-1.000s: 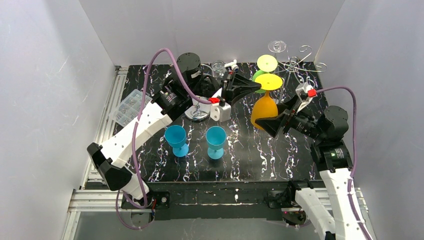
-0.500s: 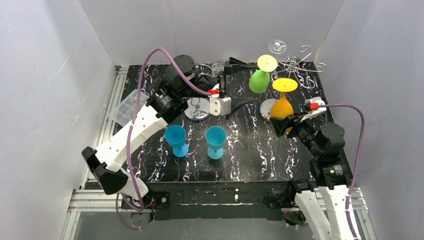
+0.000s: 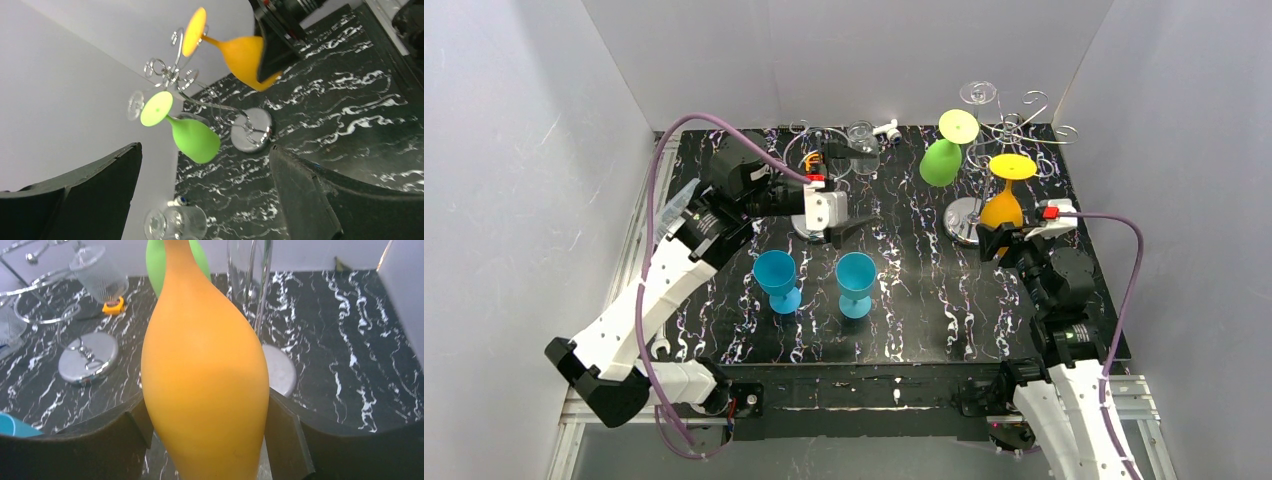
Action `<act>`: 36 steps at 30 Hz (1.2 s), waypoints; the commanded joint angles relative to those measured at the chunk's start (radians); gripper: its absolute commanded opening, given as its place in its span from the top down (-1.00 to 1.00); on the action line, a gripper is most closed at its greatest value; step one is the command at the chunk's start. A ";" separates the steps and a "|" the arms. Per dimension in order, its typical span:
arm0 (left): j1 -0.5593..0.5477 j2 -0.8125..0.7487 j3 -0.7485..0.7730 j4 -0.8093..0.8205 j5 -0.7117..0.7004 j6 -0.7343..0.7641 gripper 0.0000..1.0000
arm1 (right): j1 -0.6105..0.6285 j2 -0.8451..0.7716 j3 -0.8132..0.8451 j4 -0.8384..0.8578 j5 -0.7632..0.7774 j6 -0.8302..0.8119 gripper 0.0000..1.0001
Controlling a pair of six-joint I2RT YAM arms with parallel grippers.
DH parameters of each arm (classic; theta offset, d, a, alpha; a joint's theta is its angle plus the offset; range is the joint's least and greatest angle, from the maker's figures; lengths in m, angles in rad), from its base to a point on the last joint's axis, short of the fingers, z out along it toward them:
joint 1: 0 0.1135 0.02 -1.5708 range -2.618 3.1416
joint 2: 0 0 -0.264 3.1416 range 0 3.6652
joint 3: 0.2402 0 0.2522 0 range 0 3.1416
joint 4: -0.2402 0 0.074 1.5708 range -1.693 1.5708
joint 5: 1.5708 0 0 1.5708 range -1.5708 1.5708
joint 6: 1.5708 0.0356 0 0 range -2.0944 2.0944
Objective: Place the wine glass upside down on the wine glass rack
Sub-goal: Turn the wine glass upside down at the wine rack.
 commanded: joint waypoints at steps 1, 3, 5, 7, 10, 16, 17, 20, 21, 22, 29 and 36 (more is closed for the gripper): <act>0.011 -0.070 -0.047 -0.094 0.001 0.004 -0.97 | -0.001 0.027 -0.008 0.211 0.044 0.026 -0.11; 0.011 -0.081 -0.056 -0.104 0.004 0.005 -0.97 | -0.001 0.063 -0.011 0.257 0.031 0.038 -0.11; 0.012 -0.085 -0.058 -0.113 0.007 0.006 -0.97 | -0.001 0.102 -0.016 0.305 0.021 0.049 -0.11; 0.011 -0.090 -0.058 -0.123 0.007 0.010 -0.97 | 0.000 0.141 -0.023 0.357 0.021 0.056 -0.11; 0.011 -0.097 -0.057 -0.135 0.004 0.031 -0.97 | -0.001 0.198 -0.028 0.415 -0.016 0.058 -0.11; 0.012 -0.110 -0.060 -0.146 0.000 0.046 -0.97 | -0.001 0.262 -0.037 0.506 -0.029 0.075 -0.11; 0.012 -0.113 -0.060 -0.147 -0.001 0.049 -0.97 | -0.001 0.269 -0.040 0.520 -0.029 0.080 -0.11; 0.012 -0.119 -0.068 -0.153 -0.001 0.059 -0.97 | -0.001 0.288 -0.049 0.563 -0.039 0.099 -0.11; 0.012 -0.120 -0.071 -0.156 0.001 0.064 -0.97 | -0.001 0.298 -0.052 0.585 -0.045 0.109 -0.11; 0.013 -0.122 -0.074 -0.157 0.001 0.067 -0.97 | -0.001 0.307 -0.055 0.598 -0.051 0.117 -0.11; 0.012 -0.126 -0.076 -0.160 -0.003 0.070 -0.96 | -0.001 0.373 -0.068 0.669 -0.051 0.143 -0.10; 0.013 -0.131 -0.090 -0.176 -0.004 0.088 -0.96 | -0.001 0.301 -0.082 0.620 0.043 0.132 -0.09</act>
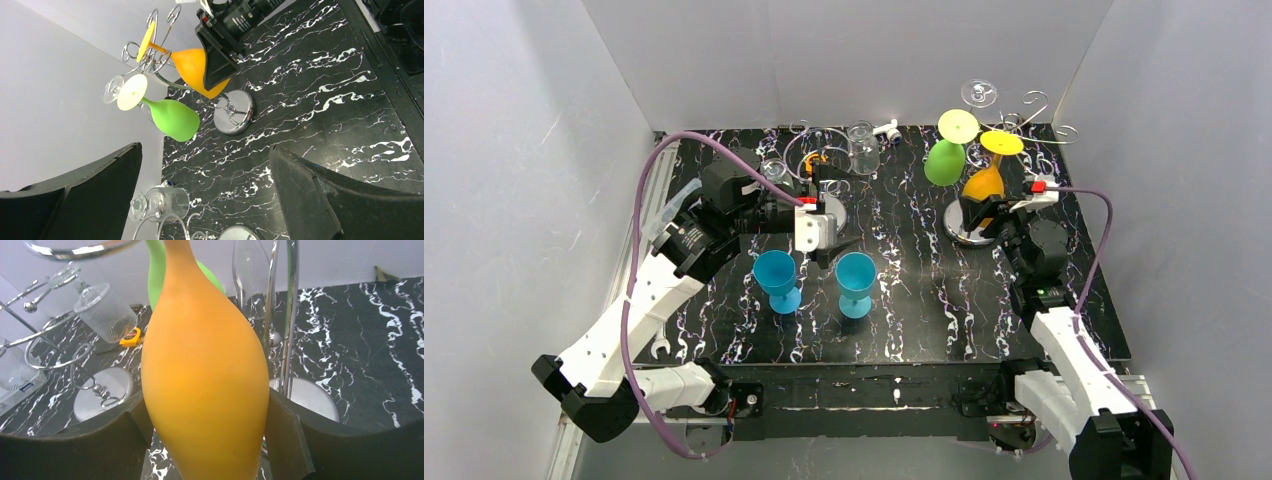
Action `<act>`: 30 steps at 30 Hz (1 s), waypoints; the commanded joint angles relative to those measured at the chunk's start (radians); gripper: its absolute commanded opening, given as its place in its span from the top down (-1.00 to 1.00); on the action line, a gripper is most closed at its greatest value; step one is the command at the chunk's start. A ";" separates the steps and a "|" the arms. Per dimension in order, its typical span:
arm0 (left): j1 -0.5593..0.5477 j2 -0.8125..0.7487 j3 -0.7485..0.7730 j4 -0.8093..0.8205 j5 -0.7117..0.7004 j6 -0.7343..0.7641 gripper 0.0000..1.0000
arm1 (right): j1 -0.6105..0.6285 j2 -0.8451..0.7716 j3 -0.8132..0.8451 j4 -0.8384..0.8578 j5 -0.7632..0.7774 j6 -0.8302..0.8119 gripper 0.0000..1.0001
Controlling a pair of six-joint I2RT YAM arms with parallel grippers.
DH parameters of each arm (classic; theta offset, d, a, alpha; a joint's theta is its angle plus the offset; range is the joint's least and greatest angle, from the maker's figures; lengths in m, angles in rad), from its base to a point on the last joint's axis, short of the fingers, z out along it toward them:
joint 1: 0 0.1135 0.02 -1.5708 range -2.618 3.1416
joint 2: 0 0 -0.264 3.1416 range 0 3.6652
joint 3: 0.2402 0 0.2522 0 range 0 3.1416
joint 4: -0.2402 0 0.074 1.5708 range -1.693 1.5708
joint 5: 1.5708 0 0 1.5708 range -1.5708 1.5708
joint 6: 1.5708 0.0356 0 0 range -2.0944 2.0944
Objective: Place the wine glass upside down on the wine glass rack
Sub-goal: Turn the wine glass upside down at the wine rack.
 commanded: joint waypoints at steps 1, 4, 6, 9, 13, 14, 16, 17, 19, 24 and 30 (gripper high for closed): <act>0.006 -0.032 -0.018 -0.023 0.001 0.016 -0.96 | 0.000 -0.086 -0.005 0.039 0.076 -0.007 -0.10; 0.006 -0.037 -0.030 -0.023 0.004 0.018 -0.96 | -0.001 -0.135 -0.004 -0.017 0.101 -0.020 -0.11; 0.007 -0.040 -0.035 -0.023 0.007 0.020 -0.96 | -0.002 -0.169 -0.003 -0.053 0.129 -0.025 -0.12; 0.012 -0.040 -0.034 -0.023 0.014 0.020 -0.96 | -0.009 -0.210 0.008 -0.112 0.162 -0.052 -0.14; 0.019 -0.036 -0.031 -0.023 0.023 0.019 -0.96 | -0.022 -0.253 0.029 -0.204 0.193 -0.061 -0.16; 0.021 -0.035 -0.030 -0.023 0.025 0.018 -0.95 | -0.026 -0.265 0.032 -0.223 0.200 -0.062 -0.17; 0.026 -0.035 -0.028 -0.023 0.029 0.017 -0.96 | -0.031 -0.295 0.034 -0.259 0.226 -0.065 -0.17; 0.028 -0.035 -0.030 -0.023 0.031 0.016 -0.95 | -0.033 -0.303 0.036 -0.276 0.240 -0.068 -0.17; 0.034 -0.035 -0.032 -0.021 0.036 0.016 -0.96 | -0.035 -0.318 0.037 -0.301 0.275 -0.074 -0.17; 0.039 -0.039 -0.038 -0.013 0.044 0.009 -0.96 | -0.038 -0.326 0.044 -0.320 0.343 -0.073 -0.17; 0.046 -0.047 -0.044 -0.013 0.047 0.009 -0.95 | -0.051 -0.311 0.051 -0.332 0.424 -0.058 -0.20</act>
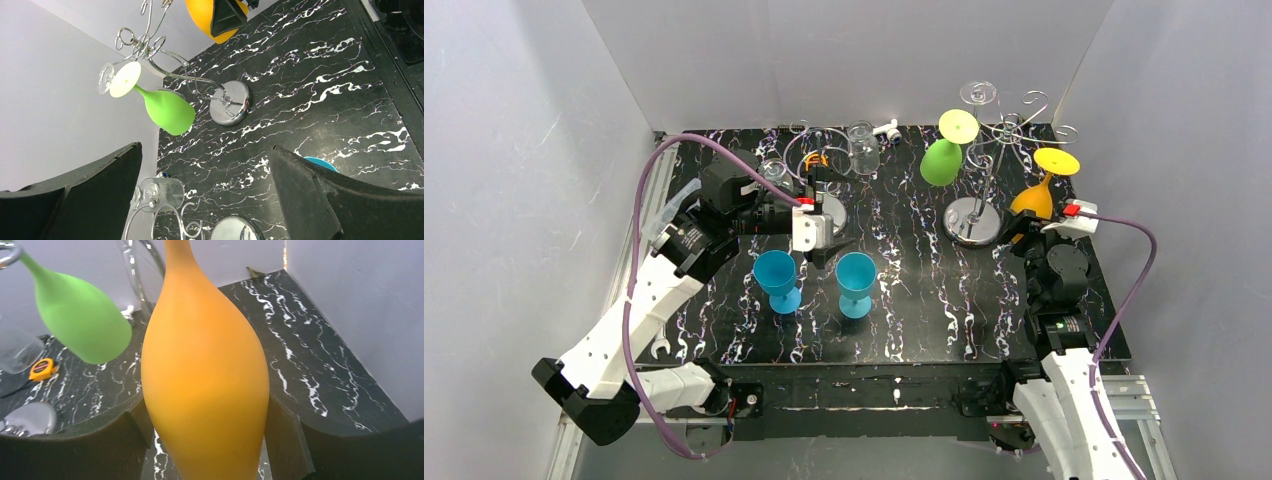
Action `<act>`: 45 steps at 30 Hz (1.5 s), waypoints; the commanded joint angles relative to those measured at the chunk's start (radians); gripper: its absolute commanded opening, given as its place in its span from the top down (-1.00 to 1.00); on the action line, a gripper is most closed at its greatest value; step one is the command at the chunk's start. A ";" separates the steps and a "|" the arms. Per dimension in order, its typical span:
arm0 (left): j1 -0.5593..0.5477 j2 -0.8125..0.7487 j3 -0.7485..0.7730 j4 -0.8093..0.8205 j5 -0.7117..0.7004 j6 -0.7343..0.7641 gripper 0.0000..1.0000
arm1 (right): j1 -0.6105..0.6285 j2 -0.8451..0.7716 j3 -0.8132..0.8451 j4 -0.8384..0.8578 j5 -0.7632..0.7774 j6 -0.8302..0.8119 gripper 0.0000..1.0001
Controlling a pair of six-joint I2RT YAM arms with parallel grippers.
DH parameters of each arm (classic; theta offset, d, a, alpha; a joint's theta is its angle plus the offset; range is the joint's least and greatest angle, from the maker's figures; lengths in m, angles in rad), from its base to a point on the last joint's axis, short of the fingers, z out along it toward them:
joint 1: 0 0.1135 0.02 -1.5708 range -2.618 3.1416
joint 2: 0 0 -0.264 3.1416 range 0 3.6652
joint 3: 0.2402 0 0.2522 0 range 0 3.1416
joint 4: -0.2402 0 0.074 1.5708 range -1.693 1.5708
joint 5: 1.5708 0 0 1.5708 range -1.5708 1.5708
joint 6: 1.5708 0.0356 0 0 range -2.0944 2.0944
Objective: Place the wine glass upside down on the wine glass rack
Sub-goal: Turn the wine glass upside down at the wine rack.
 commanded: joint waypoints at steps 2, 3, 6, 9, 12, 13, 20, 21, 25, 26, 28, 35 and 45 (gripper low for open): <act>0.013 -0.037 -0.014 -0.001 0.031 -0.005 -0.95 | -0.021 0.006 0.047 0.027 0.097 0.015 -0.21; 0.014 -0.039 -0.016 -0.002 0.032 -0.004 -0.95 | -0.025 0.015 0.047 0.036 0.095 0.018 -0.21; 0.017 -0.043 -0.020 -0.002 0.034 -0.004 -0.95 | -0.038 0.050 0.061 0.057 0.083 0.026 -0.21; 0.019 -0.043 -0.020 0.000 0.036 -0.007 -0.95 | -0.054 0.079 0.070 0.086 0.052 0.026 -0.21; 0.020 -0.042 -0.022 0.005 0.036 -0.010 -0.94 | -0.070 0.116 0.076 0.109 0.022 0.032 -0.21; 0.020 -0.042 -0.022 0.006 0.036 -0.010 -0.94 | -0.076 0.126 0.074 0.121 0.011 0.034 -0.20; 0.024 -0.038 -0.020 0.007 0.038 -0.010 -0.95 | -0.097 0.179 0.068 0.199 -0.093 0.032 -0.15; 0.025 -0.038 -0.020 0.008 0.039 -0.011 -0.95 | -0.097 0.191 0.073 0.207 -0.114 0.028 -0.14; 0.026 -0.033 -0.016 0.012 0.037 -0.012 -0.94 | -0.096 0.242 0.097 0.230 -0.200 0.009 -0.12; 0.026 -0.032 -0.015 0.011 0.037 -0.012 -0.94 | -0.097 0.255 0.106 0.226 -0.213 0.005 -0.12; 0.025 -0.032 -0.015 0.013 0.037 -0.012 -0.94 | -0.097 0.274 0.117 0.225 -0.238 -0.005 -0.10; 0.025 -0.026 -0.014 0.016 0.039 -0.014 -0.94 | -0.097 0.237 0.090 0.232 -0.254 -0.021 -0.06; 0.025 -0.016 -0.012 0.032 0.047 -0.023 -0.94 | -0.097 0.111 0.005 0.175 -0.216 -0.004 -0.04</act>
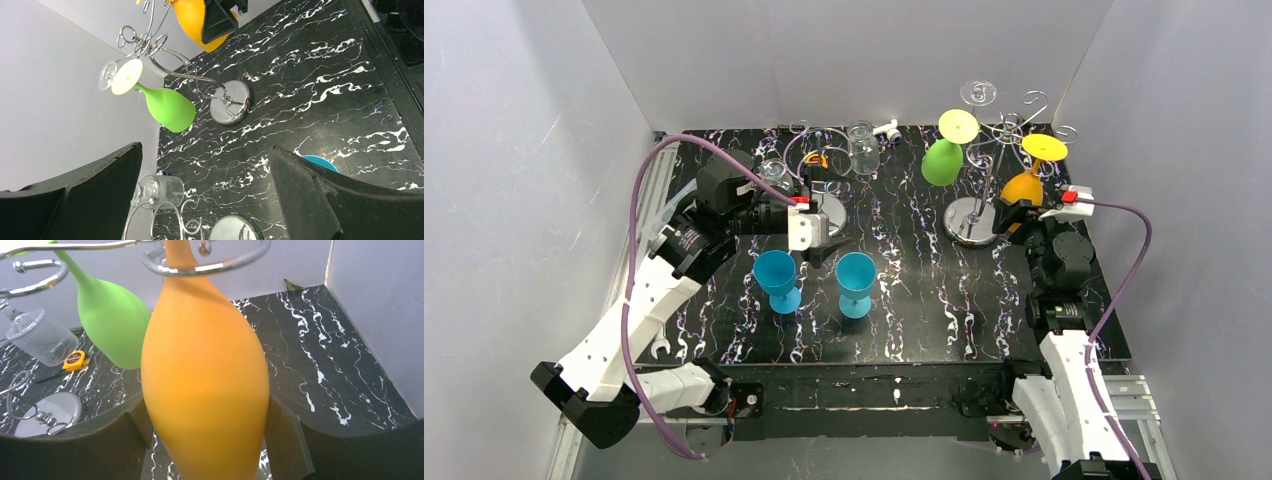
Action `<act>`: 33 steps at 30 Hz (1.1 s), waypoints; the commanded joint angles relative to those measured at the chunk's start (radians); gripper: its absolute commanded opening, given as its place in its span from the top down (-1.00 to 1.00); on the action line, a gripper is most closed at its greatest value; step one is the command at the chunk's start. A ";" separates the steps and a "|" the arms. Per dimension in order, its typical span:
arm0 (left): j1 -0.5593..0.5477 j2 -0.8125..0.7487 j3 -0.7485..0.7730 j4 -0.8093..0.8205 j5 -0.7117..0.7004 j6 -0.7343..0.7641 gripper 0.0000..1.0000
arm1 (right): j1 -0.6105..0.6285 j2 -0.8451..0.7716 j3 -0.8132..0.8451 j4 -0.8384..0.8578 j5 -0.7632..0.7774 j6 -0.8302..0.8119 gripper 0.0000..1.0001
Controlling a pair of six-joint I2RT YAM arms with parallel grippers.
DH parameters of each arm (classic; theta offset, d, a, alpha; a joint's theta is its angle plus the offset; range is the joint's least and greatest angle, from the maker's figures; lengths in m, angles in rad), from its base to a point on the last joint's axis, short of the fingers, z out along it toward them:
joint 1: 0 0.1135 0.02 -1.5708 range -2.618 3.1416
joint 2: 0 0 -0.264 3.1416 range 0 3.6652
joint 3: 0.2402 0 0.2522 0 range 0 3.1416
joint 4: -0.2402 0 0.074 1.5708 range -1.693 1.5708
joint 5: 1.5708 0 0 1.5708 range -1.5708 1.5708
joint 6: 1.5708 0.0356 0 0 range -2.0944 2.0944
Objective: Place the wine glass upside down on the wine glass rack
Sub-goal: Turn the wine glass upside down at the wine rack.
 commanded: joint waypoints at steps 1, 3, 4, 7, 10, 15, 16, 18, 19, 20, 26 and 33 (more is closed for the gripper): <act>0.004 -0.002 0.001 0.024 0.028 -0.015 -0.94 | -0.002 -0.019 -0.015 0.016 0.033 0.001 -0.04; 0.004 -0.002 0.002 0.027 0.028 -0.018 -0.94 | -0.002 -0.015 -0.013 0.008 0.054 0.009 -0.05; 0.004 -0.002 0.003 0.027 0.028 -0.018 -0.94 | -0.002 -0.013 -0.013 0.006 0.066 0.016 -0.06; 0.004 -0.001 0.005 0.027 0.024 -0.017 -0.94 | -0.002 -0.010 -0.016 -0.003 0.104 0.040 -0.13; 0.004 -0.002 0.006 0.026 0.022 -0.015 -0.94 | -0.002 -0.026 -0.035 -0.006 0.138 0.065 -0.20; 0.004 -0.002 0.006 0.024 0.023 -0.015 -0.94 | -0.002 -0.043 -0.059 -0.024 0.155 0.094 -0.50; 0.004 -0.001 0.006 0.024 0.024 -0.015 -0.94 | -0.002 -0.042 -0.059 -0.028 0.150 0.100 -0.55; 0.004 0.000 0.006 0.027 0.026 -0.019 -0.95 | -0.002 -0.038 -0.058 -0.036 0.139 0.111 -0.66; 0.004 0.000 0.006 0.028 0.027 -0.020 -0.95 | -0.002 -0.035 -0.055 -0.042 0.133 0.112 -0.72; 0.004 0.000 0.006 0.030 0.027 -0.022 -0.96 | -0.002 -0.033 -0.050 -0.050 0.129 0.113 -0.79; 0.004 -0.001 0.009 0.029 0.027 -0.024 -0.97 | -0.002 -0.039 -0.008 -0.110 0.123 0.115 -0.97; 0.004 -0.003 0.007 0.023 0.039 -0.029 -0.97 | -0.002 -0.096 0.049 -0.233 0.126 0.105 -0.97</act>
